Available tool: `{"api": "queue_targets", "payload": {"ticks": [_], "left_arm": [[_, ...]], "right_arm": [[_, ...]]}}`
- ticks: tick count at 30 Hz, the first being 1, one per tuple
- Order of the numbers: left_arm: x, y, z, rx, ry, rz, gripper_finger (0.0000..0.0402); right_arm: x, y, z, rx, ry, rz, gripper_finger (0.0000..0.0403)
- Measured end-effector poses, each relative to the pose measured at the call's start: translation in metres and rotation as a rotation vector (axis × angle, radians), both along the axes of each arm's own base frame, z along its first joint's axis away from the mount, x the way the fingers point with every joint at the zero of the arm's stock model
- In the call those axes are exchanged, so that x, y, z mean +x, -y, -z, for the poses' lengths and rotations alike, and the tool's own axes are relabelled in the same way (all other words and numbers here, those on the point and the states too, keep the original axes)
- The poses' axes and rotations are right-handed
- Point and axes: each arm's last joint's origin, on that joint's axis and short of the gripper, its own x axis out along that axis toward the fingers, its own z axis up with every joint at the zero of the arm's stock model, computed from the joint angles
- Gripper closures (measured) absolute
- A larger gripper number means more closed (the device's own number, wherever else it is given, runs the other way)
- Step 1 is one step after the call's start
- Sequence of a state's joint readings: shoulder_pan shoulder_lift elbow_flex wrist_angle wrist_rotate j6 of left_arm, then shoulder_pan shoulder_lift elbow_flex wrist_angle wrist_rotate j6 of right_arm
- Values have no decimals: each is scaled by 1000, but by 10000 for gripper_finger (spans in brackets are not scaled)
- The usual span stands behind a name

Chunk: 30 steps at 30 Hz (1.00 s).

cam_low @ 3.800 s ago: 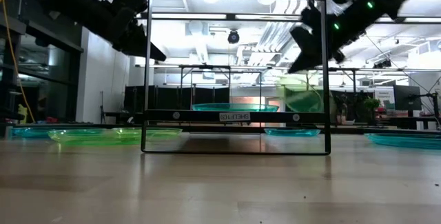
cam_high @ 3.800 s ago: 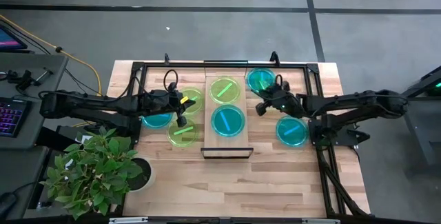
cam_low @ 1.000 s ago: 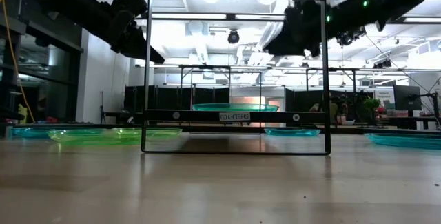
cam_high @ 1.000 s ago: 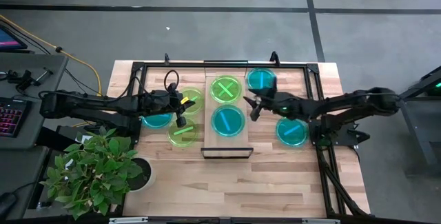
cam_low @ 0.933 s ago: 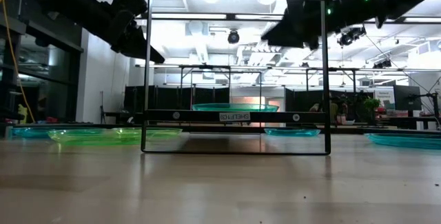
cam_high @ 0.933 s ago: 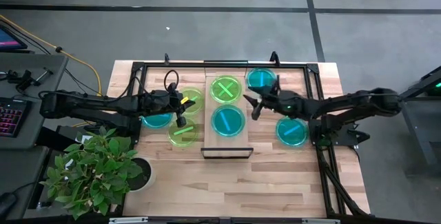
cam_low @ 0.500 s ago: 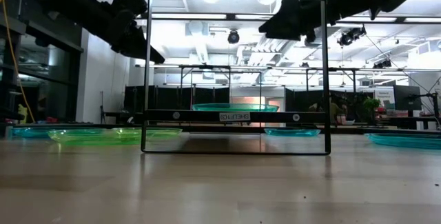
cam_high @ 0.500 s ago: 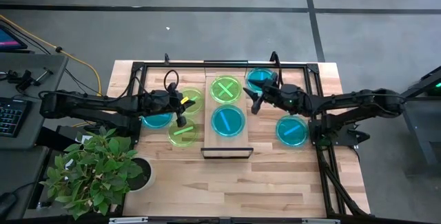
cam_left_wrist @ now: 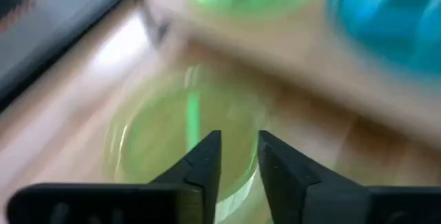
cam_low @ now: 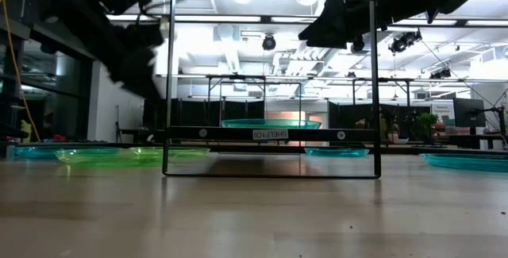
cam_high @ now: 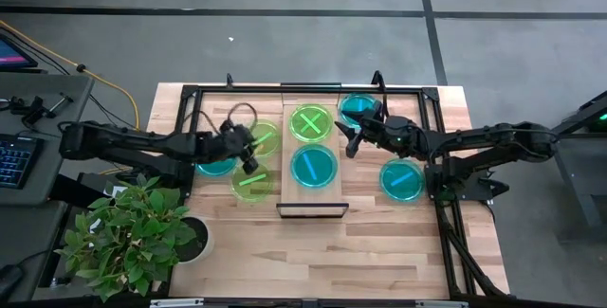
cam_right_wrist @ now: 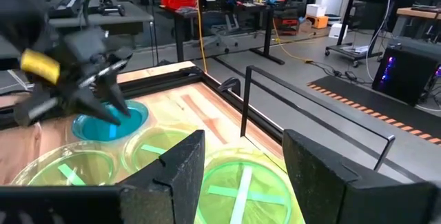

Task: Place and stack plates onto a shelf
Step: Stack the middle blue plate on top of the blue plate on the shelf

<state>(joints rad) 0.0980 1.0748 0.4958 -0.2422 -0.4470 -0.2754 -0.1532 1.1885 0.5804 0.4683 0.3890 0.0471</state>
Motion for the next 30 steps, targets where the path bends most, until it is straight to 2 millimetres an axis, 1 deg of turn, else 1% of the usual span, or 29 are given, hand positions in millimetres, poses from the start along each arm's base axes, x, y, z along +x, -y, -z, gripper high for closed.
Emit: {"api": "queue_targets", "payload": {"ticks": [2, 5, 7, 9, 12, 15, 20, 23, 30], "left_arm": [[-2, 1, 0, -13, -80, -73, 293], [-2, 2, -5, -24, -127, -168, 273], [0, 3, -9, -51, -137, -208, 265], [1, 3, -8, -78, -171, -259, 260], [1, 2, 3, -110, -235, -339, 259], [6, 1, 17, -138, -291, -371, 259], [11, 0, 36, -109, -381, -417, 259], [12, -1, 42, -111, -389, -460, 259], [13, 0, 48, -116, -377, -512, 259]], "right_arm": [[0, 2, 0, 1, 0, 10, 219], [-1, 5, 0, 1, 0, 20, 219], [-1, 6, 0, 1, 0, 26, 219], [-1, 7, 0, 1, -1, 30, 219], [-2, 7, 0, 1, -2, 31, 219], [-2, 7, 1, 2, -5, 31, 219], [-2, 7, 1, 2, -6, 31, 219], [-2, 7, 1, 3, -9, 31, 219], [-2, 7, 2, 4, -16, 31, 219]]}}
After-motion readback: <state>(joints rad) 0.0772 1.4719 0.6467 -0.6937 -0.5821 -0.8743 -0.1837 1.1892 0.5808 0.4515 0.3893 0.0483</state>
